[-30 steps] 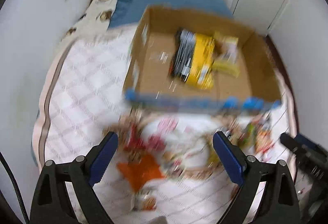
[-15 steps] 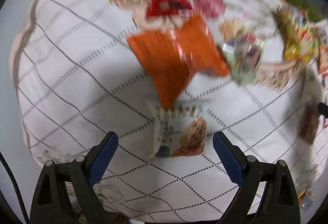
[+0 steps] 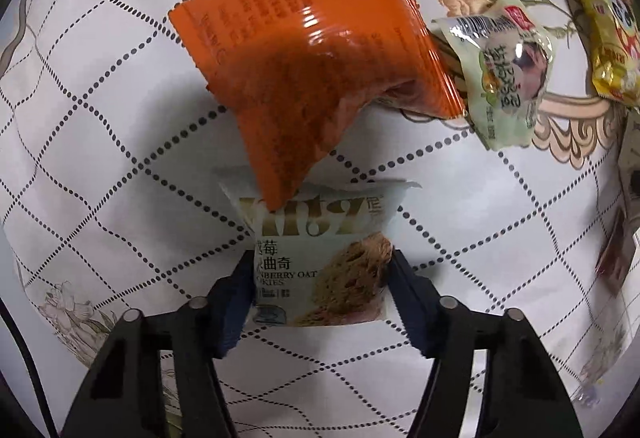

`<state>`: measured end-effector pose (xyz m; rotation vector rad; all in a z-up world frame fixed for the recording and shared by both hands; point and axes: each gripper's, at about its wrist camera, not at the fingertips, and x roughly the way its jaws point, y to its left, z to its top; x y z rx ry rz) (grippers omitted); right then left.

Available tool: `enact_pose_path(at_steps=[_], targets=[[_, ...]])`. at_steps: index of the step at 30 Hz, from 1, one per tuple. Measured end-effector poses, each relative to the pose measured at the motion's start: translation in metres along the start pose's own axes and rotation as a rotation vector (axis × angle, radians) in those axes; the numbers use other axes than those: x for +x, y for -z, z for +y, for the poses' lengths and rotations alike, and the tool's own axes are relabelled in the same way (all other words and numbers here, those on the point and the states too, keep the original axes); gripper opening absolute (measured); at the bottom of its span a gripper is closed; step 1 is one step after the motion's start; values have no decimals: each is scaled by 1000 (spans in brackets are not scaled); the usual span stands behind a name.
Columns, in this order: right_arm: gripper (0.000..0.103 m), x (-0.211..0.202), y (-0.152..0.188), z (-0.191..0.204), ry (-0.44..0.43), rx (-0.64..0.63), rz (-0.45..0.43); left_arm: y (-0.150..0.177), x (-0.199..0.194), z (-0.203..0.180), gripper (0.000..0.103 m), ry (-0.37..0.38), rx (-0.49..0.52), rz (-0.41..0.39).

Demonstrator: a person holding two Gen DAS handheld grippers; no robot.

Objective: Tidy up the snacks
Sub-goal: 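Grasp the cookie pack with the left tool while the right grasps the white wafer pack, then carry both packs into the box and release them beside the biscuit bag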

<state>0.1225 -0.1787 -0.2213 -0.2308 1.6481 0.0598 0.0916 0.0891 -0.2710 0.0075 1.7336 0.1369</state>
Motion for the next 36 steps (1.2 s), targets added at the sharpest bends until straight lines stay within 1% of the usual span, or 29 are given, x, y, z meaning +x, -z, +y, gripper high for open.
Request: enact_pose_path(at_steps=[1,2,3,5,6,7,8,9,10,12,14,15,16,17,19,20,21,23,24,25,26,28,29,30,31,32,33,34,36], targets=[[67,0,-2,-13,-84,106,13,-1,-1,-1,60,3,-3,-3],[67,1,-3,-20,-150,177,26,-1,-2,-5,59,14,-9,-6],[67,2,-2,-28,-249,253,45,-3,-5,-9,59,23,-11,-6],[68,3,-2,-33,-397,312,77,-5,-9,-19,59,52,-15,-11],[69,1,-3,-31,-417,297,76,-7,-12,-24,59,71,-16,-16],[75,-4,-7,-28,-399,260,59,-8,-13,-29,59,88,-14,-20],[82,-10,-9,-20,-321,171,15,-9,-14,-36,59,103,-7,-24],[84,-14,-13,-10,-257,101,-12,-10,-13,-40,59,112,-3,-24],[85,-15,-13,2,-156,-6,-38,-11,-11,-44,60,122,2,-19],[85,-4,-10,19,-33,-119,-38,-15,-6,-47,60,134,4,-3],[85,13,-8,28,20,-181,-3,-16,-2,-43,61,157,-2,10],[83,21,-6,29,25,-173,14,-12,1,-43,62,173,-6,18],[70,26,-3,28,-8,-140,21,-10,6,-36,64,200,-13,32],[56,31,-4,21,-80,-60,36,-14,13,-35,64,231,-24,45],[56,39,-1,9,-138,97,65,-13,17,-24,64,283,-56,58],[56,41,1,3,-195,171,75,-12,19,-21,64,306,-69,65],[56,43,4,-3,-260,242,84,-10,21,-18,64,313,-73,69],[56,47,9,-13,-319,313,90,-8,25,-16,64,309,-64,75],[56,48,9,-14,-319,316,84,-5,30,-16,64,297,-52,75],[57,51,9,-12,-300,307,80,-5,34,-16,64,284,-46,76],[61,54,7,-10,-284,296,81,-9,34,-23,64,267,-41,75],[63,57,6,-5,-255,268,80,-11,31,-36,63,225,-35,58],[63,58,7,-3,-240,252,70,-10,28,-42,61,200,-27,43],[63,57,8,3,-229,242,62,-9,26,-51,56,167,-12,22],[62,57,11,4,-223,243,45,-7,22,-59,54,139,6,-3],[60,60,20,12,-220,248,35,-3,18,-64,54,123,17,-20],[59,54,22,22,-218,255,21,-1,13,-69,51,100,31,-45],[54,52,32,28,-220,263,5,0,11,-71,50,93,38,-55],[51,41,44,26,-214,273,-21,4,3,-76,49,88,50,-77]])
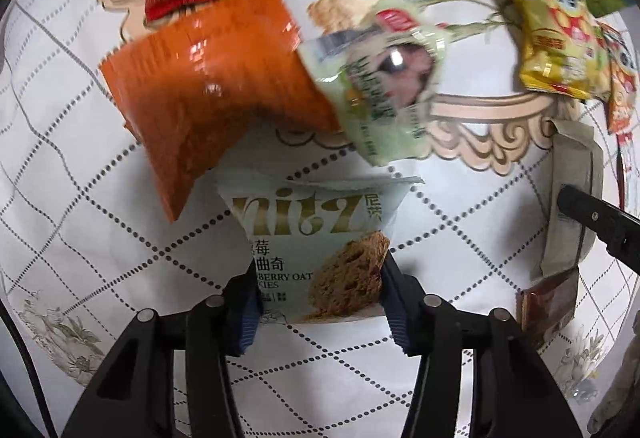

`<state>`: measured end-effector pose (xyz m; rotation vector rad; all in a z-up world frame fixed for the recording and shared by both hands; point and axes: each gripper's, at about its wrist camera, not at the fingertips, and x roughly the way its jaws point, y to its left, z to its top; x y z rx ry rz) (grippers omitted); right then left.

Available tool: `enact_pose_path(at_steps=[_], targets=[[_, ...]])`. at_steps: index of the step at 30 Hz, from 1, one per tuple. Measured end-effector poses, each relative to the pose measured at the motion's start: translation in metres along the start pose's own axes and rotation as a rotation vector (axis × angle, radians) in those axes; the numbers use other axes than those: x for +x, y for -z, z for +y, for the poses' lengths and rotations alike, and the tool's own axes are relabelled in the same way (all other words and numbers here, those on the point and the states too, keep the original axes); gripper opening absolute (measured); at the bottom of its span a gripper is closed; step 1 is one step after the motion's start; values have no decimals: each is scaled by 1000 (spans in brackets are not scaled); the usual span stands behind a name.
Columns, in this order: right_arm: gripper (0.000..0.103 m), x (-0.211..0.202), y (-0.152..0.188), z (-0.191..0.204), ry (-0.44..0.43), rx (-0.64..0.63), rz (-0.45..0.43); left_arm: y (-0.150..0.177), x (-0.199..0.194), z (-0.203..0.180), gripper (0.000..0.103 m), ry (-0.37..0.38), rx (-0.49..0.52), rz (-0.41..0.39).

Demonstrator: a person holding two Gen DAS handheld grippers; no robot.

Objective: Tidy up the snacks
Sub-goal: 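Carry both packs into the box and release them beside the biscuit bag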

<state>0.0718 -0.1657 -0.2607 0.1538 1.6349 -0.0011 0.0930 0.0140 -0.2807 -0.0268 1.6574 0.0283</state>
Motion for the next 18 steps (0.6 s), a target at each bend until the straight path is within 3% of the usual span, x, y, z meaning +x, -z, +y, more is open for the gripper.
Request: enact_pose_path(at_steps=[6,10,18], targets=[[50,-52,-8,-7,-61,40,-13,2,-19,-14,48,6,14,-30],[50,-91,8,5,-115,50,-41,-12,-54,-29,48,40,20,-61],[49,-161,-9,14,-231,23,-141,-36,-154,-39,48,165,35,-216]])
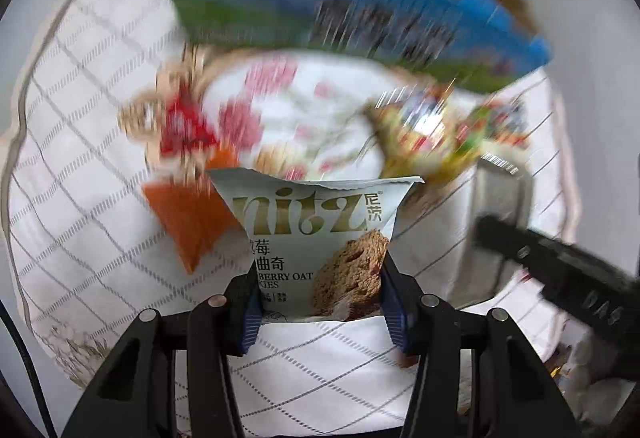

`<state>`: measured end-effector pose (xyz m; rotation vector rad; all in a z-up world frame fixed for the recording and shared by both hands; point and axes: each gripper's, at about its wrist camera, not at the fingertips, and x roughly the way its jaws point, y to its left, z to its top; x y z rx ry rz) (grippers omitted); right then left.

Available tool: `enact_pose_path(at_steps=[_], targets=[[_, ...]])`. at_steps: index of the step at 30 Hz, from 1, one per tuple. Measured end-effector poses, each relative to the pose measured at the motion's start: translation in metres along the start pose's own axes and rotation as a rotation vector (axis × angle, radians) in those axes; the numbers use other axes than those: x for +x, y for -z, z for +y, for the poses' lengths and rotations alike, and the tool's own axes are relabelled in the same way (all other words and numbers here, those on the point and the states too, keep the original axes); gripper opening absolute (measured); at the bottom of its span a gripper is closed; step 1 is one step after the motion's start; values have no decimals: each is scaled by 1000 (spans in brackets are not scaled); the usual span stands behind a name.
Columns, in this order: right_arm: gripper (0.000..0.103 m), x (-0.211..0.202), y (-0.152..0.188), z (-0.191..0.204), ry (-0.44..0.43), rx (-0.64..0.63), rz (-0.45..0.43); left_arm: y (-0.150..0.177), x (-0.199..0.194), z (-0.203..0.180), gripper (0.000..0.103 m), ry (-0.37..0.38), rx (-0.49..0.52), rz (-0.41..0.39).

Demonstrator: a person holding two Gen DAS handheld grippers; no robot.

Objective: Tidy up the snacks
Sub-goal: 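Carry both packs into the box and release them beside the biscuit bag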

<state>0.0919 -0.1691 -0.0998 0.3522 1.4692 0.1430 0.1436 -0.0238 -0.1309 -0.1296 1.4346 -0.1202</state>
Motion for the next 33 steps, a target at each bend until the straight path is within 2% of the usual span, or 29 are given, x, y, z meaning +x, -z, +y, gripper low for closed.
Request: enact_pose_path(at_steps=[4,7,10,13,17,20,25,28,30,31,32,33], targets=[[49,-27,-30,13,-55,-19,-79,-48,-47,-1,48,46,12,-89],[49,-48,-65,31,-84,-24,-149,-80,-78,8,48,64,32,-146],[49,-54,-104,40,-61,-31,-215,-118,-98,8,48,43,48,-193],[49,-61,-153,43,5,-36,-254,-158,-99,11,48,0,65,-211],[49,-43,-220,41,102,-21,-252,-211,-77,19,48,-61,56,-194],[49,-29,-260,36,131,15,-219,-252,-56,33,48,-107,26,-162],[49,6,-305,31,191,39,-180,-296,-9,55,48,-172,1,-83],[50,27,-320,30,233,37,-149,-309,15,61,49,-194,-1,-35],[52,42,-332,26,240,43,-111,-316,28,65,49,-193,-6,-12],[57,49,-334,25,247,41,-101,-319,33,67,52,-193,-13,-4],[70,52,-336,24,260,44,-95,-322,39,69,55,-184,-17,2],[72,55,-338,23,243,43,-93,-324,42,69,67,-169,-17,3]])
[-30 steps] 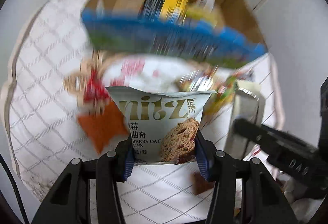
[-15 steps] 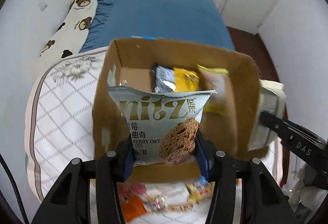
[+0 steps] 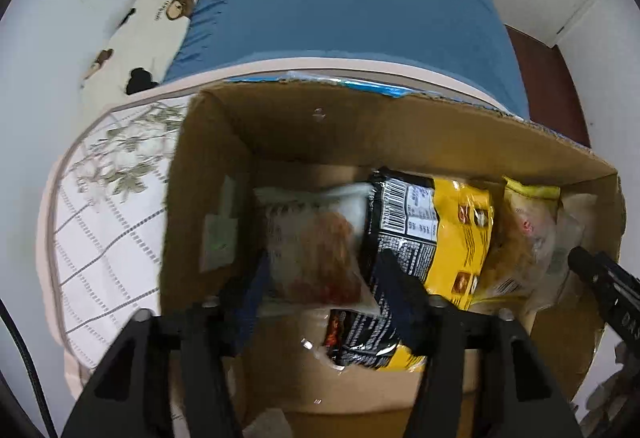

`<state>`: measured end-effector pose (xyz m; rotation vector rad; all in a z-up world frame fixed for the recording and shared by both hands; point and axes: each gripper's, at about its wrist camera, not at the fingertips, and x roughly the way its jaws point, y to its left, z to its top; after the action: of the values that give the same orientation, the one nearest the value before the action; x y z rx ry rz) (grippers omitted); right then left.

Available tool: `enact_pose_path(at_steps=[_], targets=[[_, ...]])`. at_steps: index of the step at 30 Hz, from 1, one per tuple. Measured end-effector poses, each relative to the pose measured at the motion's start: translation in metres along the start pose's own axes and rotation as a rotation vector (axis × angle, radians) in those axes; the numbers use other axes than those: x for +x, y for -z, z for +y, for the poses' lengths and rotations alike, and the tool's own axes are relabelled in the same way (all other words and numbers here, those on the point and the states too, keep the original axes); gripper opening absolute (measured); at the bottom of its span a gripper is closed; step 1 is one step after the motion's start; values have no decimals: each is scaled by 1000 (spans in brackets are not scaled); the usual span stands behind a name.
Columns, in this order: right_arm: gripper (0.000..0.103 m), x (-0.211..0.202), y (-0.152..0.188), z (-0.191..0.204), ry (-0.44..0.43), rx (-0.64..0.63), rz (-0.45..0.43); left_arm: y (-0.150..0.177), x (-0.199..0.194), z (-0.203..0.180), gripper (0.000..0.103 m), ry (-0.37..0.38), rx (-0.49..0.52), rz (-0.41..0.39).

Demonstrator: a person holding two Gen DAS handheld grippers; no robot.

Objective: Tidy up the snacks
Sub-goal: 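Carry both packs into the box and release them beside the biscuit bag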

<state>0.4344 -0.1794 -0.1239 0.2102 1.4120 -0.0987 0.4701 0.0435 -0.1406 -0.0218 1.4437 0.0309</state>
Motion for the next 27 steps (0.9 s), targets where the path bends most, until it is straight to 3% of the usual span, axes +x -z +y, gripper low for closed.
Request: enact_pose_path(at_steps=[1,4,16,27], targets=[[80,5,-1,0,4,-1,8,-1,1,-1,74,9,-1,0],[87,8,-2,6,7,-30,0,-1,0,-4,76,9,19,-16],[87,-14,30,10,9,-83,-56,39,-24,-7,78,10,11,-46],[87,-53,89,5,17,-144,-139,94,-71,-11,78,-5,25,-168]])
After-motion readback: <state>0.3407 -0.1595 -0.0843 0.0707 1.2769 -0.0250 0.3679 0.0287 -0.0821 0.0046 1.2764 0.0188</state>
